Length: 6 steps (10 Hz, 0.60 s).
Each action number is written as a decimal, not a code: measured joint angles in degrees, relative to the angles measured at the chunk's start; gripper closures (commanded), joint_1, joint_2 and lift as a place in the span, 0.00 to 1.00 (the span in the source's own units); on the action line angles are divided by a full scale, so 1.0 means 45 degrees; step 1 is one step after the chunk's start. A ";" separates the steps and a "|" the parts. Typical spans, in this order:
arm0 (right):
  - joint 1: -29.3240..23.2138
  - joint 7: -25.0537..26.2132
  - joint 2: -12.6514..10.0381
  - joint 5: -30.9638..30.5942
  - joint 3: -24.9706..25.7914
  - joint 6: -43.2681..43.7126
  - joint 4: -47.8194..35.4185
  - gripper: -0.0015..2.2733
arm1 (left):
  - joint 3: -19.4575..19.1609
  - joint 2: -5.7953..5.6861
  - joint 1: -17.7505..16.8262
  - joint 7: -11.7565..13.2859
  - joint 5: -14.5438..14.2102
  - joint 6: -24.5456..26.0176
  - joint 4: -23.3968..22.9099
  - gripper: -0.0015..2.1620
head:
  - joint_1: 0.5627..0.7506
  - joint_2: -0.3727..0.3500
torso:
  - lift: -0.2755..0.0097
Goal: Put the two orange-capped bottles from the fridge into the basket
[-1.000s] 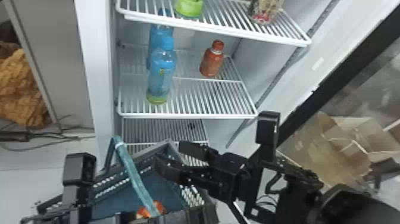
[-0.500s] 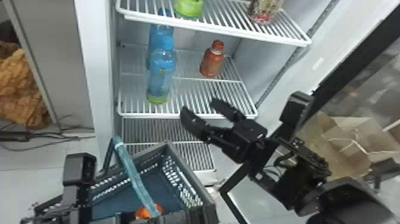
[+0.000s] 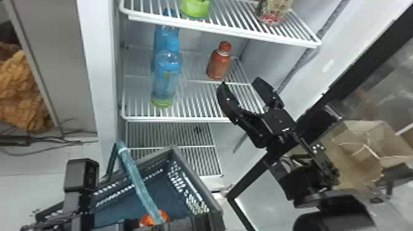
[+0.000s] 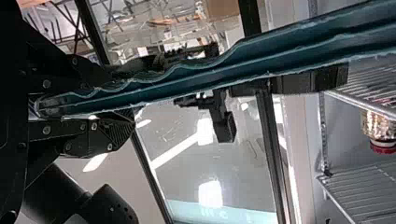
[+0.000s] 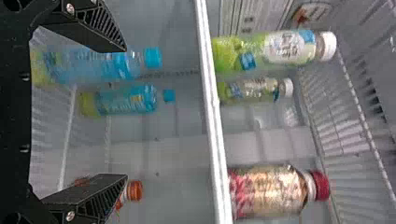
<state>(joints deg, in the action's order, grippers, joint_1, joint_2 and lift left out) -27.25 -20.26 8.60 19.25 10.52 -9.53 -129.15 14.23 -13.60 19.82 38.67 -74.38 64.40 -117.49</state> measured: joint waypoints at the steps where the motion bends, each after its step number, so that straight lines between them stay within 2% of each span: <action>1: 0.0355 0.0063 -0.0014 -0.0197 0.0002 0.0703 0.0858 0.04 | -0.0001 -0.0003 0.0001 0.0000 0.0000 0.0000 0.0000 0.54 | 0.70 0.03 | 0.14; 3: 0.1606 0.0070 0.0012 -0.0442 -0.0122 0.2427 0.3353 0.04 | -0.0036 -0.0005 0.0026 -0.0001 0.0002 -0.0001 0.0026 0.54 | 0.70 0.03 | 0.14; 6: 0.3505 0.0132 0.0195 -0.0694 -0.0495 0.3351 0.6188 0.04 | -0.0039 -0.0007 0.0034 -0.0001 -0.0020 -0.0003 0.0032 0.54 | 0.70 0.03 | 0.14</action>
<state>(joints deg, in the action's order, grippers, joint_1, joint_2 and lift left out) -11.48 -19.67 9.48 16.13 8.30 5.55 -101.30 14.05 -13.63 19.97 38.67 -74.47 64.39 -117.35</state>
